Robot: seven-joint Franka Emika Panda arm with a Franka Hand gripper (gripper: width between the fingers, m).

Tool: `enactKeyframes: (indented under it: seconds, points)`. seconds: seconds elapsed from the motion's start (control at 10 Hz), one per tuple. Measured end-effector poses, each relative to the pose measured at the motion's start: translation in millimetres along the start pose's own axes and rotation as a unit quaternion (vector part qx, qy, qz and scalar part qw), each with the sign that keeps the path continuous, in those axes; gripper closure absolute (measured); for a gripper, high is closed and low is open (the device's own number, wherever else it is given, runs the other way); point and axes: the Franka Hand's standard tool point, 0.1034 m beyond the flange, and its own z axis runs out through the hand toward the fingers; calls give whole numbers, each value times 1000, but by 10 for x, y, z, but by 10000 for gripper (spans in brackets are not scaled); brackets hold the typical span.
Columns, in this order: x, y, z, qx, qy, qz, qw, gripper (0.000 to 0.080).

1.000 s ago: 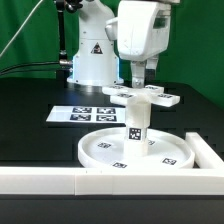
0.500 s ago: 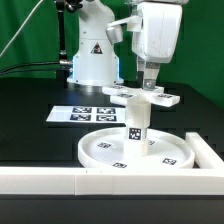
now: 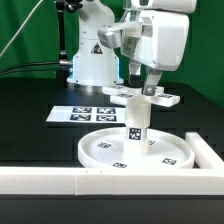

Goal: Assemble round table

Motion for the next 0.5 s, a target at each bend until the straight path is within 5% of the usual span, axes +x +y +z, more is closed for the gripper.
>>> enactKeyframes:
  seconds: [0.5]
  points:
    - [-7,-28,81,8,-1,0,1000,185]
